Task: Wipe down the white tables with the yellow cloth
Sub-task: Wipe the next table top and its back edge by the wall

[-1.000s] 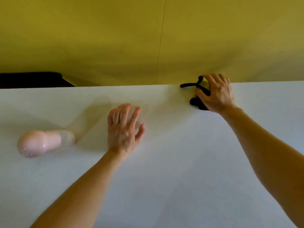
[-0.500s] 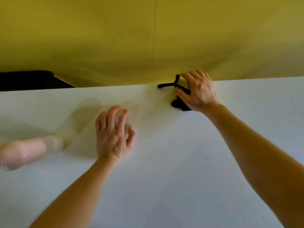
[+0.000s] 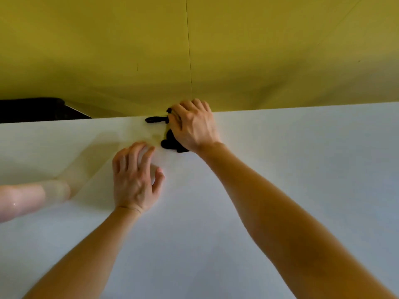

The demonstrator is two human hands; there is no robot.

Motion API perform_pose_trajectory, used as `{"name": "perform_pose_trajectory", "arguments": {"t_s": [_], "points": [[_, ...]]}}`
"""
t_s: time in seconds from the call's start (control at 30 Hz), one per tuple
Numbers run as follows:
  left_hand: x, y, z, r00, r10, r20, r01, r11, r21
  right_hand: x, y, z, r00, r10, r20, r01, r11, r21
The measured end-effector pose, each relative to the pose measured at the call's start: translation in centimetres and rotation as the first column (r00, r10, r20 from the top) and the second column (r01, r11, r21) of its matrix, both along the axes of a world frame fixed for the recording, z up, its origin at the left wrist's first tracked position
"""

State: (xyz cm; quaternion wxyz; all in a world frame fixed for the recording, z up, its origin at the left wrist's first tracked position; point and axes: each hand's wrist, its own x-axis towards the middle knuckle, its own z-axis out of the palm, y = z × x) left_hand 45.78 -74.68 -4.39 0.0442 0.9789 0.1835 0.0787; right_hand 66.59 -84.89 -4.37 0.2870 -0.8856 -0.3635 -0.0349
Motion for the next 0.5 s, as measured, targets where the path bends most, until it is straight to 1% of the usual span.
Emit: {"name": "perform_pose_trajectory", "arguments": {"t_s": [0.03,0.17,0.23,0.3,0.33,0.43,0.5], "points": [[0.0,0.0,0.1,1.0,-0.007,-0.001,0.007,1.0,-0.003,1.9,-3.4,-0.1,1.0,-0.01,0.011,0.011,0.999,-0.044],[0.1,0.0,0.3,1.0,-0.016,-0.024,0.017,1.0,0.009,9.6,-17.9,0.9,0.985,-0.16,0.062,0.17,0.962,-0.214],[0.0,-0.1,0.4,0.999,-0.024,-0.035,0.025,0.999,0.03,10.6,-20.7,1.3,0.96,-0.267,0.084,0.28,0.925,-0.258],[-0.2,-0.3,0.5,0.999,-0.019,-0.043,0.022,0.998,0.058,9.0,-18.4,0.8,0.934,-0.353,0.061,0.357,0.898,-0.257],[-0.1,-0.5,0.6,0.999,-0.008,-0.049,0.011,0.998,0.06,7.6,-15.9,0.8,0.94,-0.338,0.055,0.341,0.908,-0.243],[0.7,-2.5,1.1,0.988,0.129,-0.083,-0.124,0.991,0.056,3.1,-7.7,1.1,0.981,-0.196,0.011,0.194,0.964,-0.18],[1.8,-5.3,1.4,0.982,0.173,-0.074,-0.169,0.984,0.058,2.0,-5.4,1.2,0.99,-0.136,-0.042,0.132,0.988,-0.085]]}}
